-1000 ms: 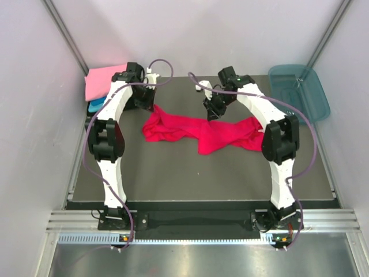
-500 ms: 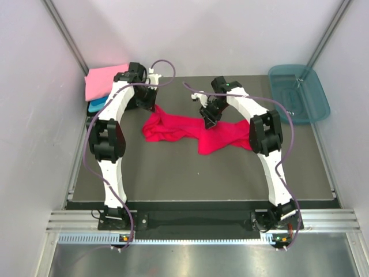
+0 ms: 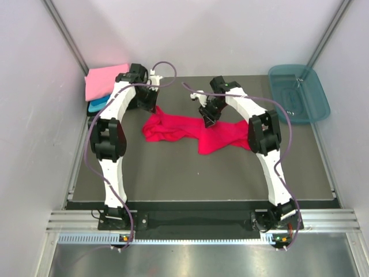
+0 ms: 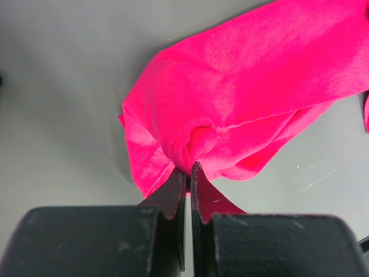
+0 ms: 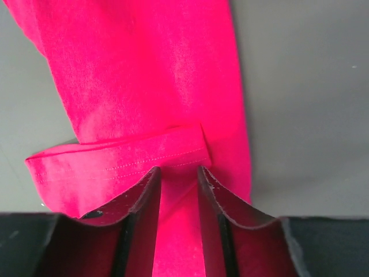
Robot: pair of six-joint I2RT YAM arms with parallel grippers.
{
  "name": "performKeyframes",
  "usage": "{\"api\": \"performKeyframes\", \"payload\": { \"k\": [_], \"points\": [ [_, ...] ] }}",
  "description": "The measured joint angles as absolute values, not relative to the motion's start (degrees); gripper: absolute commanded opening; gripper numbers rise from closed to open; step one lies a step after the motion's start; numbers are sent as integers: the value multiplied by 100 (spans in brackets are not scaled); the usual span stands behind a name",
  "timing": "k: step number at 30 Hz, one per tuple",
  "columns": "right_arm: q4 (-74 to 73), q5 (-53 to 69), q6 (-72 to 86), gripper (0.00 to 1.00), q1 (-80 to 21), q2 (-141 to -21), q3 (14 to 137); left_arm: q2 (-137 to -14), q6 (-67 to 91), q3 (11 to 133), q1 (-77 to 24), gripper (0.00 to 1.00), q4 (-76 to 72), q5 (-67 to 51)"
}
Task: Fold and stack the t-shirts
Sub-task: Flatten the tshirt out
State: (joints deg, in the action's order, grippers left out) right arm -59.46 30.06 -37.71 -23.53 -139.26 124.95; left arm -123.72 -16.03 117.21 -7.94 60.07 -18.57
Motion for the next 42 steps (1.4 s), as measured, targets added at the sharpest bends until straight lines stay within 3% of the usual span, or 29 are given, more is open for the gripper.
{"api": "performKeyframes", "payload": {
  "k": [5, 9, 10, 20, 28, 34, 42],
  "points": [
    [-5951, 2978, -3736, 31, -2362, -13937, 12495, -12429, -1603, 11723, -799, 0, 6005, -1859],
    [-5964, 2963, -3721, 2, -2368, -13939, 12495, -12429, -1603, 11734, -799, 0, 6005, -1857],
    [-5964, 2958, -3726, 0, -2370, -13939, 12495, -12429, -1603, 11743, -799, 0, 6005, -1857],
    [-5964, 2722, -3570, 0, -2394, -13500, 12420, -12429, -1629, 11832, -803, 0, 6005, -1852],
    [-5612, 2416, -3597, 0, -2394, -11032, 12208, -12429, -1658, 12079, -803, 0, 5999, -1855],
    [-5450, 2412, -3647, 0, -2589, -9509, 10794, -12427, -1664, 12103, -803, 0, 5981, -1863],
    [-5686, 2296, -3548, 0, -3028, -9867, 9478, -12272, -1664, 11730, -803, 0, 5824, -1905]
  ]
}}
